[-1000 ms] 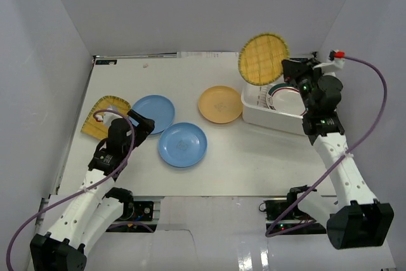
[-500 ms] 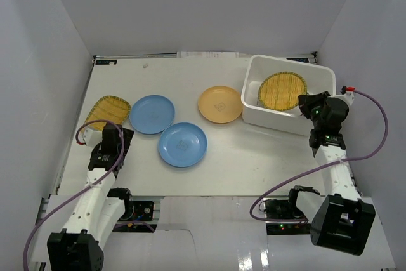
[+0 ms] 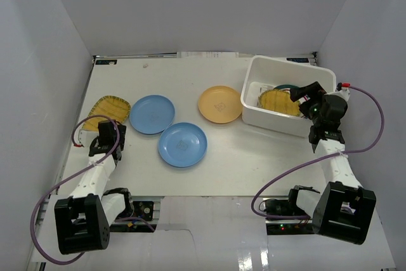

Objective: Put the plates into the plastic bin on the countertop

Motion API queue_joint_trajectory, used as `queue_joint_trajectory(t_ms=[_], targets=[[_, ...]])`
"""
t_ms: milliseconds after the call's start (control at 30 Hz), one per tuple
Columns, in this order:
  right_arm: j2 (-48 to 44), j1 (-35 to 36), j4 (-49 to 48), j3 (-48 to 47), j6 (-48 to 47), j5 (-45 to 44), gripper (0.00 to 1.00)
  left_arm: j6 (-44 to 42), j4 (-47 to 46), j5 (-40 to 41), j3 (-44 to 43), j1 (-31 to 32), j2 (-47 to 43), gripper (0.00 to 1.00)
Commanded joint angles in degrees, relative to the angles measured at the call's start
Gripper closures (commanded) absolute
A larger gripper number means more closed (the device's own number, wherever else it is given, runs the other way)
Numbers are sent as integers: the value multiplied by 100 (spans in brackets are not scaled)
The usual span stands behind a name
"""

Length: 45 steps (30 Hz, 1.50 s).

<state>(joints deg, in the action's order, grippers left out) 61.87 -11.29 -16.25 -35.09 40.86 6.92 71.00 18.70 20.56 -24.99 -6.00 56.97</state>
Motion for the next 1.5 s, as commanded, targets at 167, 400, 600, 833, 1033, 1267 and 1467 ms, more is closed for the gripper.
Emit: queue_joint_trajectory(t_ms=[167, 400, 600, 833, 1033, 1267, 1467], targets=[[-279, -31, 957, -297, -535, 583, 10, 484, -1112, -78, 240, -305, 464, 3], [-1351, 13, 861, 142, -562, 1337, 10, 941, -1632, -70, 241, -411, 1254, 7], [-1853, 302, 773, 512, -588, 1637, 7, 1012, -2238, -51, 215, -463, 1877, 9], [-1941, 505, 852, 512, -702, 1831, 3, 775, -2555, 79, 328, -560, 2073, 28], [-1871, 847, 676, 679, -658, 1822, 1, 424, -2714, 212, 496, -683, 1748, 63], [-1740, 1786, 983, 424, -1150, 1523, 1, -296, -2705, 29, 259, -1139, 1449, 100], [-1258, 2560, 869, 29, -1431, 1892, 1, -578, -2459, -297, -93, -1544, 913, 100]])
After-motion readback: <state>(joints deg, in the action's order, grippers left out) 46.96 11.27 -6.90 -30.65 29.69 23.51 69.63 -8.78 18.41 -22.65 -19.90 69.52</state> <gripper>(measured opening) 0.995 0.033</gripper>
